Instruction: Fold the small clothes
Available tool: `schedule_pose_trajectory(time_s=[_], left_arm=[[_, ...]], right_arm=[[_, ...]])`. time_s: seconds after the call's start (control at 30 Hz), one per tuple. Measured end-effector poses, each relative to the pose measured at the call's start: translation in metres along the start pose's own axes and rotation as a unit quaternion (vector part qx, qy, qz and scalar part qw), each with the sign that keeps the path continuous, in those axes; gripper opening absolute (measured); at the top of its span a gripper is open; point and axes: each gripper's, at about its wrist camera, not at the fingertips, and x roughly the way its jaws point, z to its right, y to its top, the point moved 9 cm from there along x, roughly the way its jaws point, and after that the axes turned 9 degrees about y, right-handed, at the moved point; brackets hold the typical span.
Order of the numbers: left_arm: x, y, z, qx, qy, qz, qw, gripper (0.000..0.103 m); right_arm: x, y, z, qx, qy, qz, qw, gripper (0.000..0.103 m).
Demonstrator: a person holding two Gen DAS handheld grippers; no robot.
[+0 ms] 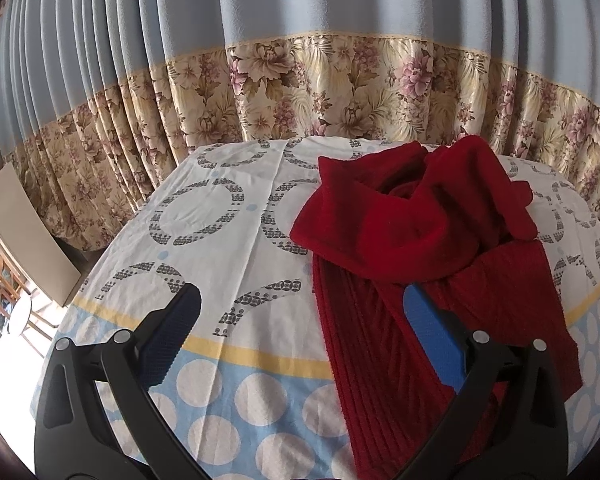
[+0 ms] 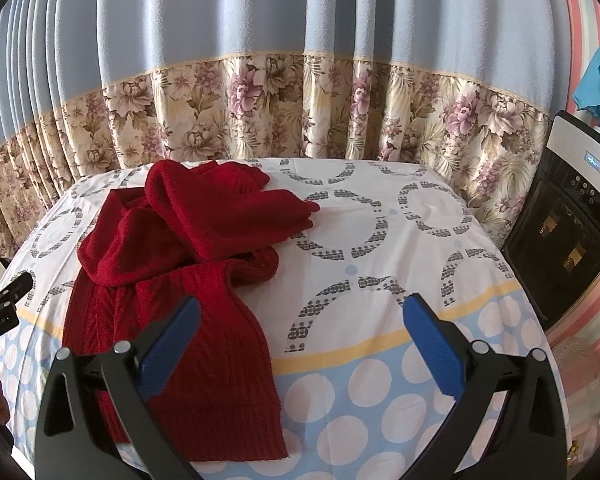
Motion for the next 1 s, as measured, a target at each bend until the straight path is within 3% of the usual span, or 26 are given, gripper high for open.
schedule_pose_trajectory(time_s=[0.33,1.0], left_arm=[[0.001,-0.002,0.004,-0.018,-0.025,-0.019,0.9993,0.1],[0.012,0.017,0.003,-0.009,-0.002,-0.003,1.0,0.1]], right_arm=[[-0.001,0.003,-0.006,-0.01,0.002,0.002,1.0,0.101],[0.017,0.03,-0.043,-0.049,0.024,0.007,0.998,0.101]])
